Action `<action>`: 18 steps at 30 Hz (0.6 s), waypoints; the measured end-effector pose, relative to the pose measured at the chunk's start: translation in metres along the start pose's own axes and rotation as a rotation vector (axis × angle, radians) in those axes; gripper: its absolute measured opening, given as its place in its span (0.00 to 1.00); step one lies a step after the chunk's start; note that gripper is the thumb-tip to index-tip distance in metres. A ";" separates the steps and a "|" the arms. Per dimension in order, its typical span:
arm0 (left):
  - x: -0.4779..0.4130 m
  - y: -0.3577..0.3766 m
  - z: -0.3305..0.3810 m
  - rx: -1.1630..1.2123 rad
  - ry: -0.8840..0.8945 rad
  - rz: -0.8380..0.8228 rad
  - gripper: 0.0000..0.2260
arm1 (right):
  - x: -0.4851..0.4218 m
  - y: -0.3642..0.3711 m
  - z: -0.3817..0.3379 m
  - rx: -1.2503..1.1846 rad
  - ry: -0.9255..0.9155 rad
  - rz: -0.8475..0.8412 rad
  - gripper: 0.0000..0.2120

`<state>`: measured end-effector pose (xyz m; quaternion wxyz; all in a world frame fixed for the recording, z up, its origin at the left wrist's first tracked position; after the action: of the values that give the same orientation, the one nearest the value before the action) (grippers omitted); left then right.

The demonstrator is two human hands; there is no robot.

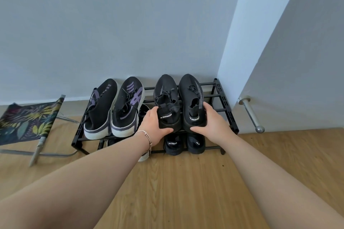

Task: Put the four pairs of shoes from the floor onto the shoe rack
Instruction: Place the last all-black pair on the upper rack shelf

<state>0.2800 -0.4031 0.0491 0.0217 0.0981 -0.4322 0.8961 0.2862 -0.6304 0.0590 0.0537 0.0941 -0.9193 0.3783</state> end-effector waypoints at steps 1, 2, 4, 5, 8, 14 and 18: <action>-0.003 -0.001 0.000 0.002 0.001 -0.006 0.43 | -0.003 0.001 0.000 -0.001 0.005 0.001 0.49; -0.004 -0.001 -0.001 0.001 0.002 -0.012 0.44 | -0.005 0.001 0.000 -0.005 0.017 -0.002 0.49; -0.007 -0.001 -0.001 -0.013 0.007 -0.024 0.45 | -0.008 0.000 -0.001 -0.019 0.022 -0.005 0.48; -0.007 -0.001 -0.001 -0.018 0.010 -0.029 0.45 | -0.009 0.000 -0.002 -0.024 0.019 -0.005 0.47; -0.008 -0.001 -0.003 -0.023 0.015 -0.040 0.45 | -0.010 -0.001 -0.002 -0.017 0.021 -0.010 0.47; -0.007 -0.001 -0.003 -0.132 0.022 -0.053 0.48 | -0.010 0.002 -0.008 0.040 0.020 0.000 0.52; -0.005 -0.007 -0.001 -0.317 0.039 -0.065 0.47 | -0.007 0.002 -0.016 0.135 -0.025 0.028 0.51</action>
<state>0.2857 -0.3976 0.0526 0.0742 0.0900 -0.5642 0.8174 0.2932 -0.6167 0.0676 0.0306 0.0895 -0.8935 0.4390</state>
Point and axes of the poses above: each hand's wrist, its own x-axis away from the middle knuckle, its own y-axis out of the palm, z = x × y, the point moved 3 cm from there along -x, towards the middle knuckle
